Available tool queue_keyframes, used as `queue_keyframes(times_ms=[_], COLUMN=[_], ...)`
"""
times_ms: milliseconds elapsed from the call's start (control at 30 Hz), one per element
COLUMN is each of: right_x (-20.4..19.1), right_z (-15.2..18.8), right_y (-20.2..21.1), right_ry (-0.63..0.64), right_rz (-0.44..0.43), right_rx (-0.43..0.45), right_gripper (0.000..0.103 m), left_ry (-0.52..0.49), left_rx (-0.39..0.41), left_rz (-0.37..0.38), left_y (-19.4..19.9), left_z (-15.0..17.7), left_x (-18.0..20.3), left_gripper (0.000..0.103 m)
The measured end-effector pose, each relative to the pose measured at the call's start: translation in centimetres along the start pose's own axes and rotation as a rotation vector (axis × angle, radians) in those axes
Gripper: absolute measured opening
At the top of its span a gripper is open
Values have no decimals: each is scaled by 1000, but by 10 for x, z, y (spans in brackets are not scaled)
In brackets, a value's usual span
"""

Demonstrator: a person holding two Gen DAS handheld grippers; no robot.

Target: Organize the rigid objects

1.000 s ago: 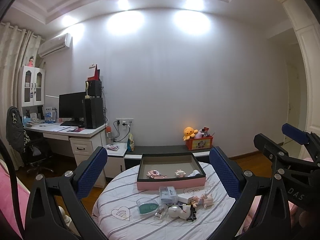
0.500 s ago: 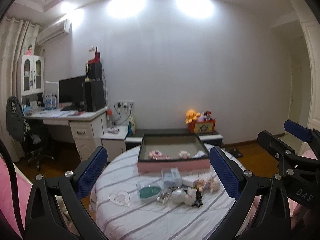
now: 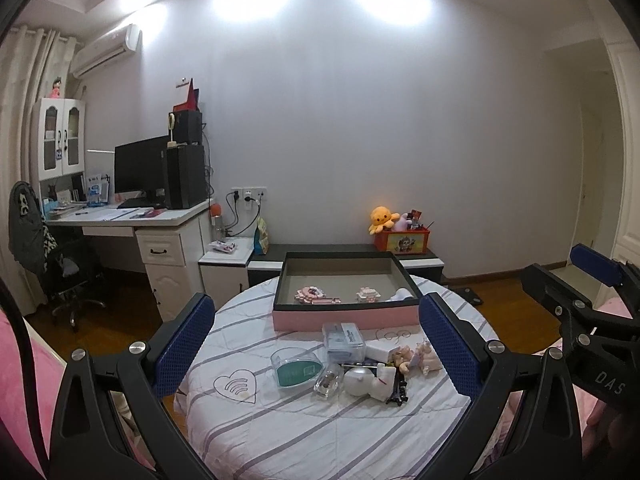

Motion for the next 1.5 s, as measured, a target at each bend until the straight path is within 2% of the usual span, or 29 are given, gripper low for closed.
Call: queue_keyframes(times_ms=[267,533,933,1233,1367,1433,1500], right_x=[6,19,31,42,45,47,48], right_z=[13,44,111,140,151,157,162], right_y=[-10,-43,-107,-136,-151,-157,-163], right_ry=[-13,-47,-78,-103,-109,-115,-115], right_rz=[6,-3,-22,-26,-24,-27,-29], right_rx=[-38,-133,-321,-401,-436,-454,-472], right_gripper=[86,86,86,86,86,86,86], left_ry=[37,108,55,102,85,59,12], left_rx=[-58,-201,-447,-489,-489,-482,-468], left_rz=[-18,-52,-102,-160,-195,-185,-145], left_y=[-18,-63,-139,-168,-179,-184,-191], left_z=[10,38,105,114,113,112,111], left_x=[-21,-50,-51,-72,-87,-92,-93], left_gripper=[103,103,103,103,103,103,103])
Point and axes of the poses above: each gripper's, at about its wrist camera, not at the fingertips, and y roughly against the way its jaws point, x to its right, z to its underside, the point moved 4 cm from there along -y, roughly the way its jaws point, and after that the axes turned 14 degrees about y, right-handed, at the moved point
